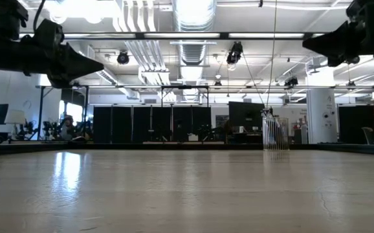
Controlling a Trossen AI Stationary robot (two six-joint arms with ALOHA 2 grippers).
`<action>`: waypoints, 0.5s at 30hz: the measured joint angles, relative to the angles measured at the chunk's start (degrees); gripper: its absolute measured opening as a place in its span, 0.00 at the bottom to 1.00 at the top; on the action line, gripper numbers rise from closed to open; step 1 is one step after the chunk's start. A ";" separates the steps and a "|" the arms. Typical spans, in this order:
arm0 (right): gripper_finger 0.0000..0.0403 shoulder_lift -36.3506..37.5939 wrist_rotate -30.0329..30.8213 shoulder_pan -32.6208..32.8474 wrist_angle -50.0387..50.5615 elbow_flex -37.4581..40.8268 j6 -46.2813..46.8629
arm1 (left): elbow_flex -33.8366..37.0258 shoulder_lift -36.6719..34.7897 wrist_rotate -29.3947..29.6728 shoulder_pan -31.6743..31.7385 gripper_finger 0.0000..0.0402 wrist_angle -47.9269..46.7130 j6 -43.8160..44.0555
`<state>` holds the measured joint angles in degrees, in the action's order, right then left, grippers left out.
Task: Put items in baskets/containers
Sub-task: Return to Home Position
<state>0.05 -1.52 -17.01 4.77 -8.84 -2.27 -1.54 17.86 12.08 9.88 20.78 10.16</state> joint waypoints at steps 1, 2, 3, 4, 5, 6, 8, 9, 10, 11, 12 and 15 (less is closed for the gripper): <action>0.02 -0.04 0.02 0.04 -0.50 0.12 -0.04 | 0.00 -0.85 0.11 0.02 0.00 -0.86 -0.01; 0.02 -0.13 0.21 0.00 -0.39 0.34 -0.05 | 0.00 -1.79 0.14 0.08 0.00 -1.56 -0.01; 0.02 -0.62 0.18 0.00 -0.13 0.63 -0.34 | 0.00 -2.67 0.39 0.12 0.00 -2.17 0.01; 0.02 -1.25 0.09 0.04 -0.89 0.83 -0.50 | 0.00 -3.31 0.64 0.15 0.00 -2.95 -0.01; 0.02 -1.44 0.17 0.00 -1.61 1.15 -0.08 | 0.00 -4.28 0.98 0.14 0.00 -3.81 -0.05; 0.02 -1.29 0.20 0.00 -1.93 1.66 0.18 | 0.00 -5.26 1.31 0.14 0.00 -4.57 -0.05; 0.02 -0.47 0.14 0.02 -2.77 2.40 0.16 | 0.00 -6.66 1.46 0.16 0.00 -5.83 -0.08; 0.02 -0.05 0.14 0.01 -3.01 2.79 0.22 | -0.01 -7.58 1.48 0.16 0.00 -6.24 -0.08; 0.02 -0.04 0.15 0.02 -3.34 3.13 0.32 | -0.02 -8.45 1.49 0.18 0.00 -6.68 -0.11; 0.02 -0.04 0.18 0.00 -3.85 3.31 0.38 | -0.02 -9.19 1.48 0.19 0.00 -7.76 -0.29; 0.02 -0.05 0.15 0.00 -3.89 3.51 0.38 | 0.01 -10.02 1.60 0.19 0.00 -9.21 -0.55; 0.02 -0.04 0.17 0.00 -4.46 4.17 0.63 | 0.20 -12.93 2.65 0.18 0.00 -11.88 -1.04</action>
<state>0.01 -1.34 -17.02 0.31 -4.67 -1.64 -1.34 4.92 14.74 10.05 8.89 9.12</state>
